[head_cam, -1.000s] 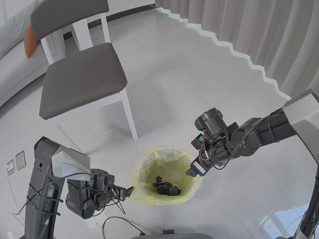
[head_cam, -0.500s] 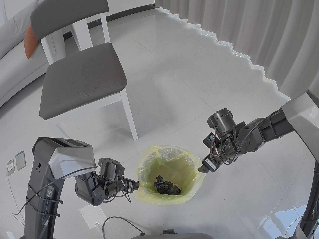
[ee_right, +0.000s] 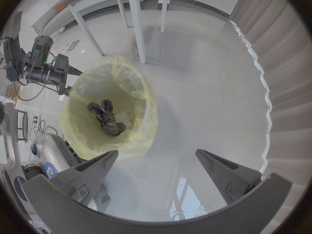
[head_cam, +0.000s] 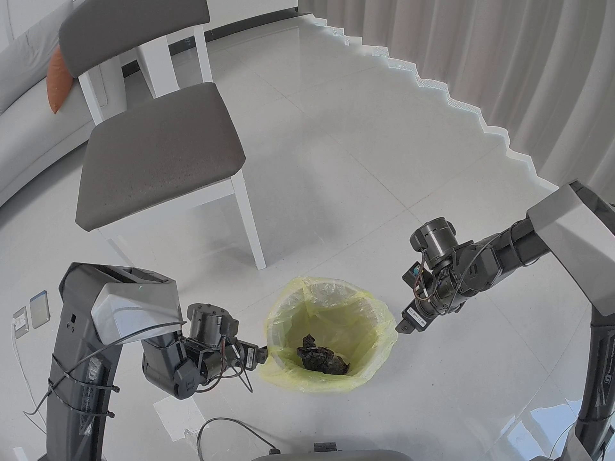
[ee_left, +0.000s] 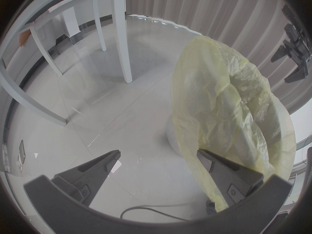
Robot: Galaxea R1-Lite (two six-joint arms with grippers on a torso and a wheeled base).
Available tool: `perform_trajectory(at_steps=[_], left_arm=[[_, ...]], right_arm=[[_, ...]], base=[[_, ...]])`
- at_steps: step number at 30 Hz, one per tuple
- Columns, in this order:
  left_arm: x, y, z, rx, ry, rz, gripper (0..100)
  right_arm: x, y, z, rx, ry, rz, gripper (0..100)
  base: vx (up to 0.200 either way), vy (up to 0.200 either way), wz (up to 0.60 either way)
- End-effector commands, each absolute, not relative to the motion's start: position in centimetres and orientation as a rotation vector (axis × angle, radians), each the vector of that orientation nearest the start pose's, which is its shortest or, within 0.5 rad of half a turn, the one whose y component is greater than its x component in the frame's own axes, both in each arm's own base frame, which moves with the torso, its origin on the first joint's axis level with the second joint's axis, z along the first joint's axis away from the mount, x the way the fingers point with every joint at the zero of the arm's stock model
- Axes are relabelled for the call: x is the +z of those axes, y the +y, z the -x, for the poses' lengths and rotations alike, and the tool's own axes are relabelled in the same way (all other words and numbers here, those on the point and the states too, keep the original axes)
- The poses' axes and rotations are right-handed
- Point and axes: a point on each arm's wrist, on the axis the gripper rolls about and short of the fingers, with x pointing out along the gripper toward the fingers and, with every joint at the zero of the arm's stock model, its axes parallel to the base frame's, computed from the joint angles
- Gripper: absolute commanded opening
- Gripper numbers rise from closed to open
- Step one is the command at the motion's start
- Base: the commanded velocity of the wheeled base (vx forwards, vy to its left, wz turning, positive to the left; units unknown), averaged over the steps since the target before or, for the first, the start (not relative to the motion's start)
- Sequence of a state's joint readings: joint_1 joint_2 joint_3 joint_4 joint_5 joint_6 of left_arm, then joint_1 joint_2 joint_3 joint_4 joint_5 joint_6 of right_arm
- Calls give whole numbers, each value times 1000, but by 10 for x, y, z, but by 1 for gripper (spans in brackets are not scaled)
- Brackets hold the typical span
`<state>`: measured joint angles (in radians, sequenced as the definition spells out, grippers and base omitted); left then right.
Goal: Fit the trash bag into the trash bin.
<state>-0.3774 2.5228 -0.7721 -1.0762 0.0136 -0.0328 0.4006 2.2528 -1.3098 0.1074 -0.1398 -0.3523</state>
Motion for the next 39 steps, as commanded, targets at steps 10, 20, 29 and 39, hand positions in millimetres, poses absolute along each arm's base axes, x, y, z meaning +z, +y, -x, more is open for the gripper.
perform_trajectory(at_steps=[10,20,29,39], left_arm=[[-81,-108,-317,-308,677,-129,100],[-80,-112,-317,-319,663,-136,100],[-81,-114,-320,-330,657,-146,100],[-67,-104,-309,-317,640,-136,100]], right_arm=[[-2,175,-397,441,1015,623,100],[-24,177,-410,433,1029,621,100],[-35,187,-434,452,1074,652,100],[29,172,-411,426,1089,617,100]], base=[[0,0,0],[0,0,0],[0,0,0],[0,0,0]])
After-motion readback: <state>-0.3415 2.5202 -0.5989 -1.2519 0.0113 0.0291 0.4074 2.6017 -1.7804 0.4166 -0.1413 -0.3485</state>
